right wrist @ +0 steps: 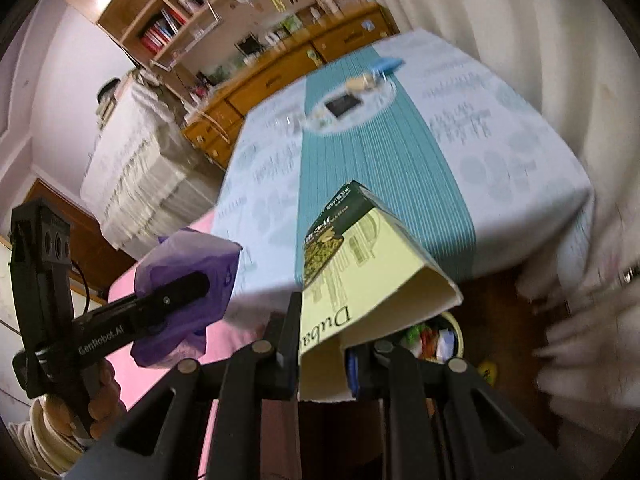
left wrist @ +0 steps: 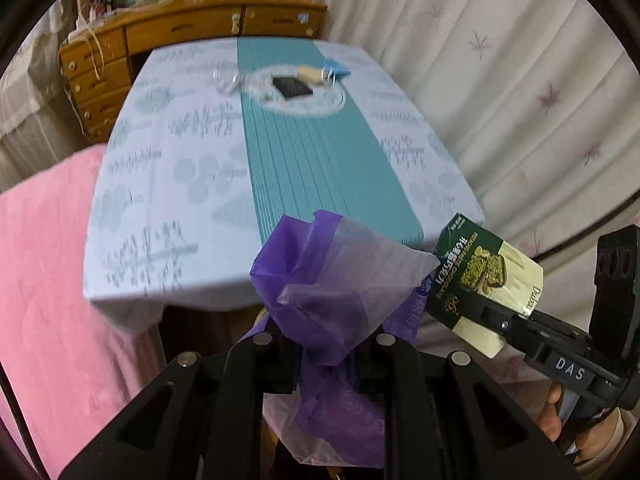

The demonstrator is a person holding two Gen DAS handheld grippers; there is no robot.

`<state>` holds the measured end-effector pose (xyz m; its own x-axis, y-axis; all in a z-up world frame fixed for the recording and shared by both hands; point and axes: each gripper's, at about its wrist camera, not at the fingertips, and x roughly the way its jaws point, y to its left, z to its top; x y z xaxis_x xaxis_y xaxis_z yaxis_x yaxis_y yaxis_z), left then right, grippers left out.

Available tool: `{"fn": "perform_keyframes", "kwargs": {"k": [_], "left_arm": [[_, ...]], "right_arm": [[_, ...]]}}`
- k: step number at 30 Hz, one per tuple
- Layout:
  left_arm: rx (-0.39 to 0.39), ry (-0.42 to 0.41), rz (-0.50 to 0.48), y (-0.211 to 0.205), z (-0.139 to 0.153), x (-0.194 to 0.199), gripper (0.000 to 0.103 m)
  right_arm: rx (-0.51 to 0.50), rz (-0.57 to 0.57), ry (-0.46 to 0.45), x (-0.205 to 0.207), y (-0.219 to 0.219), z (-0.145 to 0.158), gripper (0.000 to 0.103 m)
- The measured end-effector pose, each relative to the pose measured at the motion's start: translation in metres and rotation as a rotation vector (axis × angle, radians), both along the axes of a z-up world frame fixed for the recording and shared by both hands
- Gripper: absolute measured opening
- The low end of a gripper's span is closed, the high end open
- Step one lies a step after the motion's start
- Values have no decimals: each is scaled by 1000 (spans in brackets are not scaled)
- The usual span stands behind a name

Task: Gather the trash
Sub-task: 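Carry the purple bag and snack bag down over the bin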

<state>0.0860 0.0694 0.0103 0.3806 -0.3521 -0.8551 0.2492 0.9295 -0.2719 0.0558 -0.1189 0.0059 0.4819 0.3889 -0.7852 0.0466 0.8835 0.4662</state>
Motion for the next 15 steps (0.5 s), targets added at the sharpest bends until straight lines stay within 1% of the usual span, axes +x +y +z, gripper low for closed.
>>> {"fn": "perform_keyframes", "kwargs": {"k": [4,6,7,9,10,11,12,13,15], "left_arm": [[-7,45,9,-1,-26,-14,15],[-3,60,18,-2,-42,-17,15],[0,77,28,-3,-56,-18,15],[-2,106,43,-4,-77,-19,15],[4,126,52,-6,-95,-20,15],[15,140,59,-7,-109,-20,15],[25,150,62,-8,-122,-20,15],[39,163,66,-10,-142,-21,16],[64,190,75,-15,-177,-20,16]], "right_arm": [[-30,13,59,-18,4,-18,17],[-36,19,98,-25,4,-36,17],[-36,20,112,-26,4,-43,17],[-35,22,158,-27,4,-71,17],[-38,23,172,-27,5,-80,17],[-40,26,192,-26,5,-95,17],[-41,32,217,-25,6,-117,17],[-43,35,232,-25,6,-129,17],[-47,47,278,-21,8,-167,18]]}}
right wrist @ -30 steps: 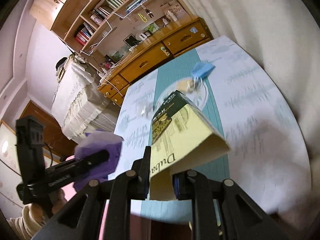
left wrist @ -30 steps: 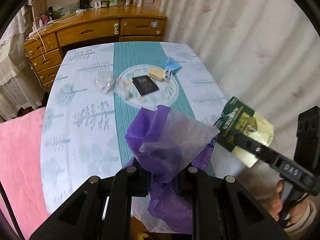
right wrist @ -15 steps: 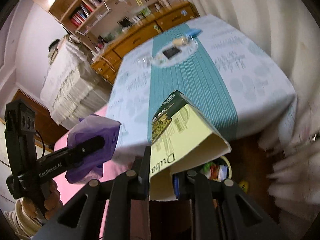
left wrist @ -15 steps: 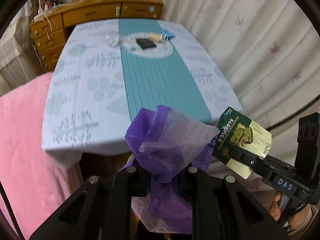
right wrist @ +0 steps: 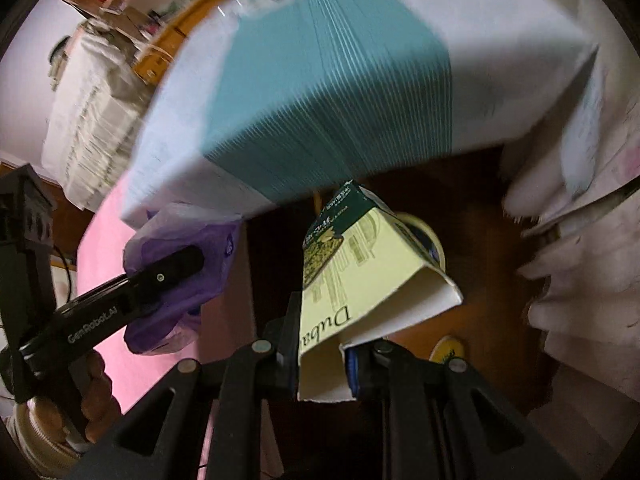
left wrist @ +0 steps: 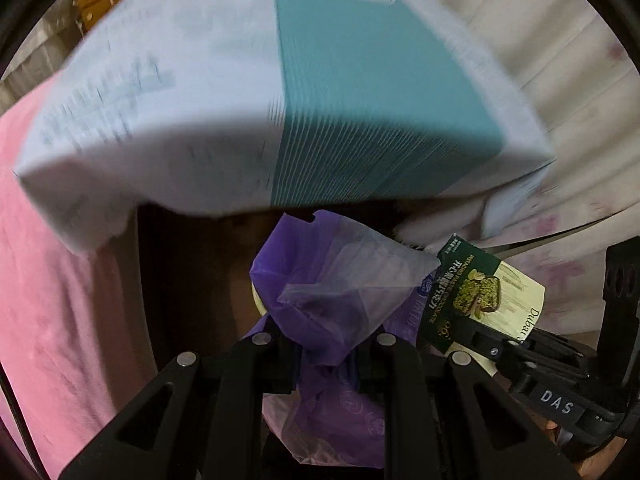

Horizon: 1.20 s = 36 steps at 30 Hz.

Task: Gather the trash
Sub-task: 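Carry the purple bag and snack bag down over the bin, then open both tools to drop the bags into the bin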

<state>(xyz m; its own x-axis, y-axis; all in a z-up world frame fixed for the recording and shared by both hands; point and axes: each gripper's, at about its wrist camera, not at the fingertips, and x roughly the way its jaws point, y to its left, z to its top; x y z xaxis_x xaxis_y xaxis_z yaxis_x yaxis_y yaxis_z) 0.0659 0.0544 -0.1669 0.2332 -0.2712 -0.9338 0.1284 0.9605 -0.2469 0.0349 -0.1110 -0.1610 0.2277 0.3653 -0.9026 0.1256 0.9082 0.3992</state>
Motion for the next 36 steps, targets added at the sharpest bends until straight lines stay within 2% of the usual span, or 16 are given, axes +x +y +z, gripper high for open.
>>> {"fn": "perform_keyframes", "kwargs": {"k": [3,6,12,15,16,17,18,20,22,27,36], "left_arm": [[17,42,15,-7,-46,4,16],[30,77,36,-15,-98,12,17],[70,83,32,-29,-176,28,23],[84,82,40,-32,-206,38,40],[81,85,44,-33,-217,40,52],[81,91,48,-32,-224,43,60],[82,92,55,-32,-229,45,69],[94,80,71,-29,-239,50,75],[112,72,73,-25,-244,52,78],[138,48,77,-21,-241,54,82],[154,24,115,-11,-207,40,84]], "right_arm": [[-15,12,66,8,1,-58,18],[-32,16,97,19,0,-103,18],[-125,39,149,46,-6,-186,19],[-157,73,168,61,-4,-217,20],[-158,80,172,65,-2,-222,20],[-162,86,177,70,-2,-229,23],[-171,89,182,75,-2,-239,27],[-172,86,178,80,-1,-247,52],[-156,75,151,85,-3,-251,57],[-135,64,120,90,0,-248,57],[-117,26,89,81,-11,-219,57]]}}
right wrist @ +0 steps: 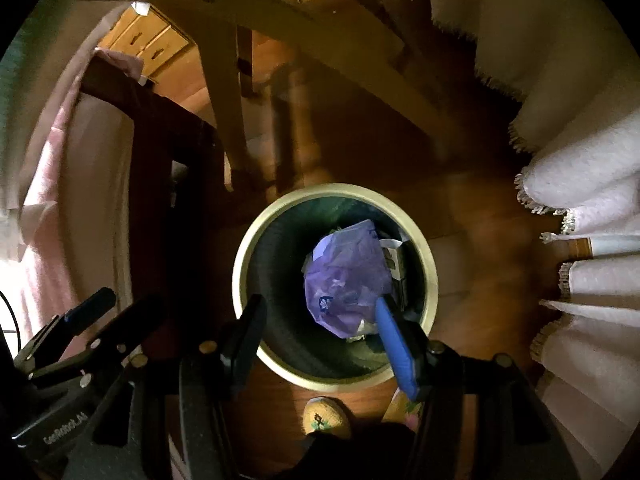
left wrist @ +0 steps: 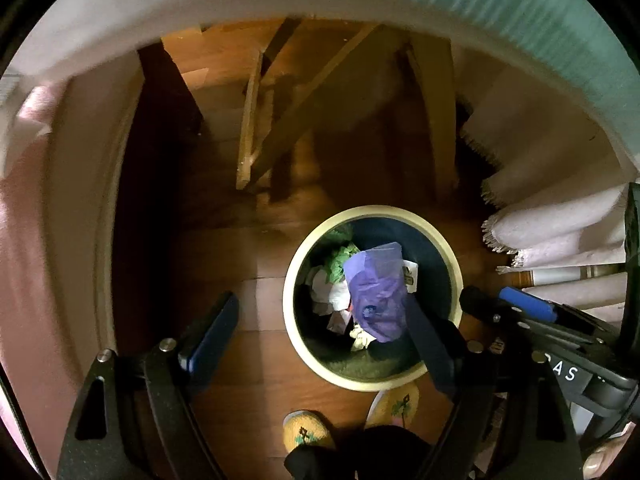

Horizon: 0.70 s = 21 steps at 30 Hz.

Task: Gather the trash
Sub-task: 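Open both tools to drop the bags into the bin, then raise both tools back toward the remaining trash on the table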

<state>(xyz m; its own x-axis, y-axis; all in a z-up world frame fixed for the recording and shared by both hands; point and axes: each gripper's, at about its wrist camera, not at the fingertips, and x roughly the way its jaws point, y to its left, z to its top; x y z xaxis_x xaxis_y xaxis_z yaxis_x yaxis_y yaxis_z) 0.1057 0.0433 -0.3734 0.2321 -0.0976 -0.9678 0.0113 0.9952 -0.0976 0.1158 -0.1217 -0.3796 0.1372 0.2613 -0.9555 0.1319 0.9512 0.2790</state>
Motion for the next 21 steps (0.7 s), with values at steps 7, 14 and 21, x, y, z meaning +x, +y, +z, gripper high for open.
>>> {"fn": "perform_keyframes", "kwargs": {"k": [7,14,21], "left_arm": [[3,16,11,5,60,-25,84],[1,-2,26,11,151,-42,84],[-29,-66,48,18,253,-50,84]], "right_arm": [[27,-16,-14,-18,-6,53,57],[50,18,-33,-34,0,139,57],[63,89,-110,-42,6,234,57]]}}
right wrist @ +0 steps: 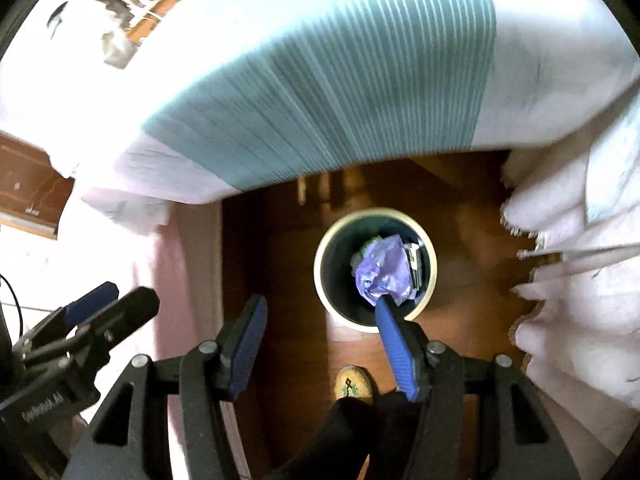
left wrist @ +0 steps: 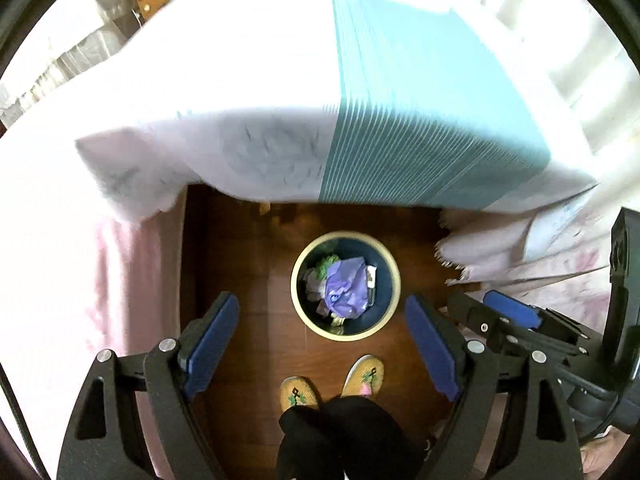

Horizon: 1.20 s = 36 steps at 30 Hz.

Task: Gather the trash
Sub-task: 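Raise both tools back toward the remaining trash on the table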

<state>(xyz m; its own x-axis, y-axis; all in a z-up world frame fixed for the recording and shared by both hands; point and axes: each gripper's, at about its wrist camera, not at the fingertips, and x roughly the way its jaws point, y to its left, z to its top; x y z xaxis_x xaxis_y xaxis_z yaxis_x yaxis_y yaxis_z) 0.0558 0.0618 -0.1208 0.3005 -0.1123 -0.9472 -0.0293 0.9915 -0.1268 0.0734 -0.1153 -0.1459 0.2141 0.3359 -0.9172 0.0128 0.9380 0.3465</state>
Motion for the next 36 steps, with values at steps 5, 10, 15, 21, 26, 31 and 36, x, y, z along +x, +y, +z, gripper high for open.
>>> {"fn": "perform_keyframes", "kwargs": {"k": [5,10,15,21,26,31,36], "left_arm": [[-18,-61,23,6,59,-5,84],[-11,-146,26,5,113,-5,84],[1,-223,41,4,157,-4,84],[43,-306,57,-4,197,-1,84],[37,-365,91,-5,225,5,84],[34,-408,132,-2,246,10,84],[17,-399,167,4,251,21,90]], "right_arm": [[2,43,-72,-3,2,58,57],[3,81,-153,-4,3,107,57],[-8,117,-275,2,1,155,57],[-14,143,-425,10,-8,205,57],[0,157,-519,16,-15,235,57],[-5,173,-555,30,-21,246,57],[-4,169,-564,47,-27,249,57]]}}
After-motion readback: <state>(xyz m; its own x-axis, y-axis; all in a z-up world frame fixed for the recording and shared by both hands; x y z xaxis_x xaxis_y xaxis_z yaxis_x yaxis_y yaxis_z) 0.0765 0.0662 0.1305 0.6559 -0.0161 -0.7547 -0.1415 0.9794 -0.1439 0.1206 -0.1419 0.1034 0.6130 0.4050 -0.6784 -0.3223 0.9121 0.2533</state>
